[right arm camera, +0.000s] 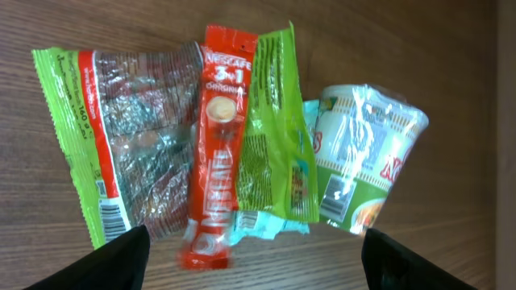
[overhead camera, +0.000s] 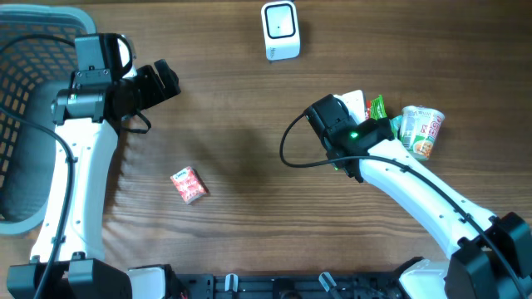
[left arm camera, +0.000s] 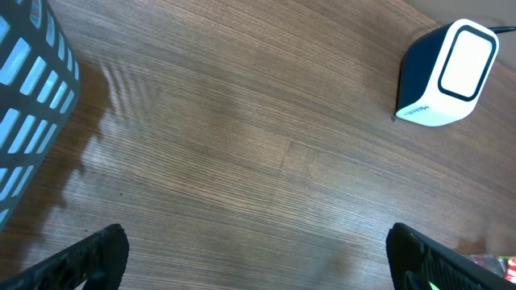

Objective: Scan the item barcode

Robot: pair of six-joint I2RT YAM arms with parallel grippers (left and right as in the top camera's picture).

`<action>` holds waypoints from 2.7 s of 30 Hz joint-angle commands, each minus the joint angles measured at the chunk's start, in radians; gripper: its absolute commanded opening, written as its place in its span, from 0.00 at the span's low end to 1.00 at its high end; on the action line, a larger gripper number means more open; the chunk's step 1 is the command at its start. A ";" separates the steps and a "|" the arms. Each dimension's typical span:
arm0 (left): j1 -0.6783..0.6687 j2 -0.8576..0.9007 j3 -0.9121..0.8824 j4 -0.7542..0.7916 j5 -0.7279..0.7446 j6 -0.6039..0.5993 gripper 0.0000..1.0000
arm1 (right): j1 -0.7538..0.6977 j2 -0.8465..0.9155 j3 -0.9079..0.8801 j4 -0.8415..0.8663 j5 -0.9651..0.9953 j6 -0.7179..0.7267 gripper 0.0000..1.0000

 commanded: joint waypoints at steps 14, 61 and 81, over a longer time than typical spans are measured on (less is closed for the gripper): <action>0.007 -0.007 0.006 0.003 -0.002 0.013 1.00 | -0.256 0.009 -0.009 0.177 -0.513 -0.079 0.42; 0.007 -0.007 0.006 0.003 -0.002 0.013 1.00 | 0.045 0.074 0.064 0.114 0.245 -0.095 0.04; 0.007 -0.007 0.006 0.002 -0.002 0.013 1.00 | 0.129 0.342 0.086 0.320 0.011 -0.104 0.40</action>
